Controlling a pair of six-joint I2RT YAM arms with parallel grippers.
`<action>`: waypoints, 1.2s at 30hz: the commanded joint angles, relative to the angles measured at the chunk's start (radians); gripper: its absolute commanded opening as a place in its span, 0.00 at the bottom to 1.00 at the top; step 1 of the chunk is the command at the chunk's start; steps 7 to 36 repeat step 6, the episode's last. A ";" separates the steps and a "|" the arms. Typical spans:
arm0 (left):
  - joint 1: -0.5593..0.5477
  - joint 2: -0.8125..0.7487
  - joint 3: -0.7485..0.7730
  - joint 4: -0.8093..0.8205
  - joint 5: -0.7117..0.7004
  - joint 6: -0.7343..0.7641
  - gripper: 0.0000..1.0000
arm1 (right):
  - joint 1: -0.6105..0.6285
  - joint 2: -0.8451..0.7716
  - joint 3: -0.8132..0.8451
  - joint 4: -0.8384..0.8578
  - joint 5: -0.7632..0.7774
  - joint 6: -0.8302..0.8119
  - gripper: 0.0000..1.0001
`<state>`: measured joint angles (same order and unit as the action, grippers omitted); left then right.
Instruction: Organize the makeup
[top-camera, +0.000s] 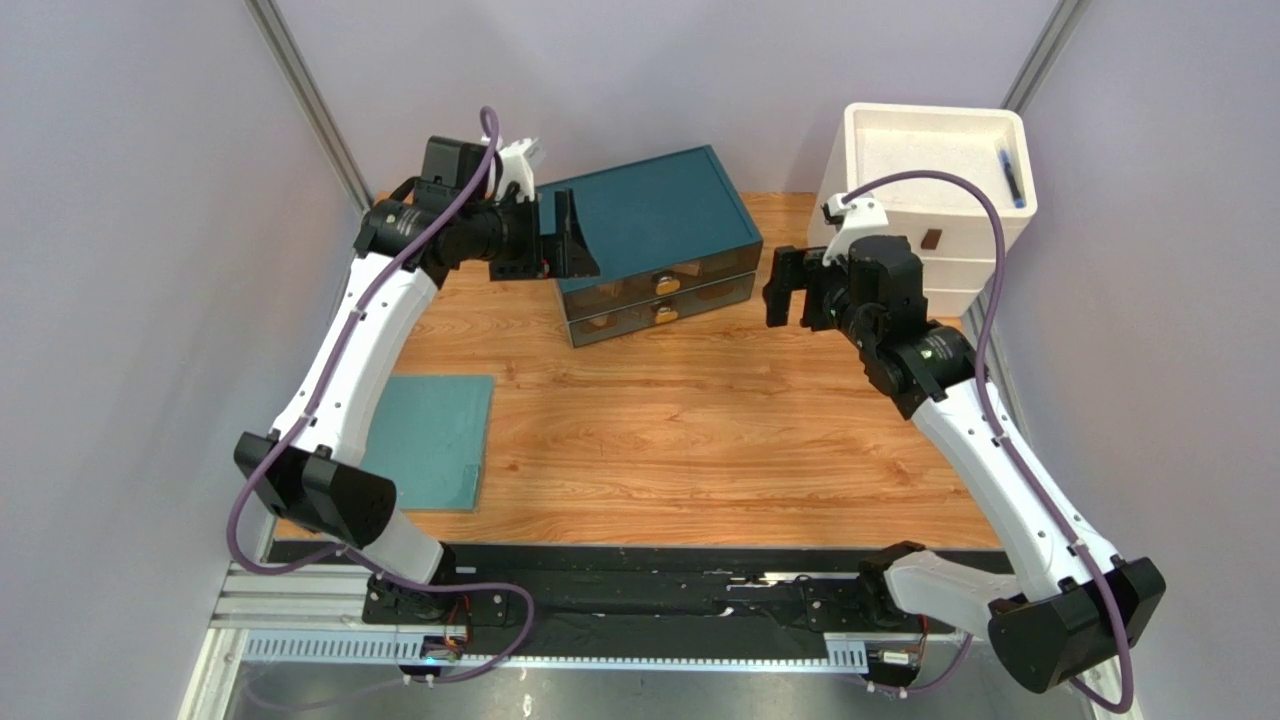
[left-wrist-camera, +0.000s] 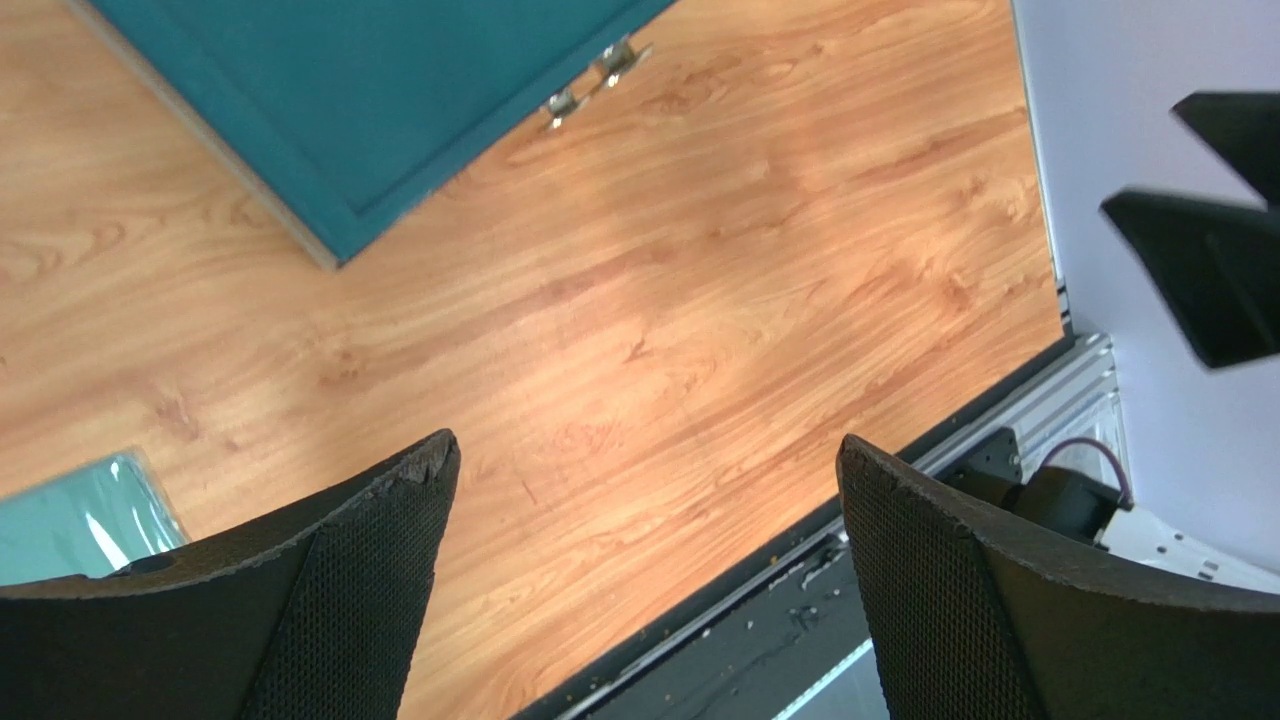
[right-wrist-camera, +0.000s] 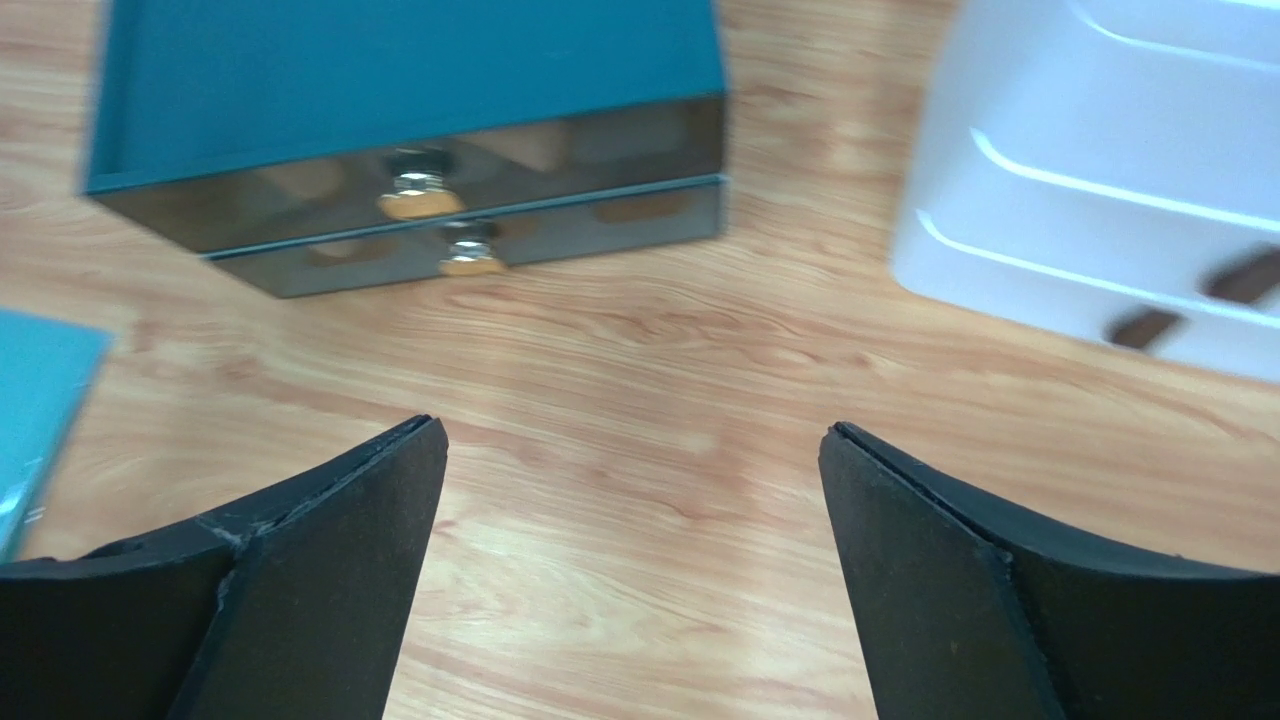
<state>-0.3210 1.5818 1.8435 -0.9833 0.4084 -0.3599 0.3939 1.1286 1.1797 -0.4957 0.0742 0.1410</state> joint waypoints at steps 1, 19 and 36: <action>-0.006 -0.126 -0.110 0.077 -0.013 -0.005 0.99 | -0.003 -0.050 0.012 -0.104 0.211 -0.014 1.00; -0.006 -0.178 -0.145 0.069 0.001 -0.014 0.99 | -0.003 -0.140 -0.061 -0.112 0.188 0.037 1.00; -0.006 -0.178 -0.145 0.069 0.001 -0.014 0.99 | -0.003 -0.140 -0.061 -0.112 0.188 0.037 1.00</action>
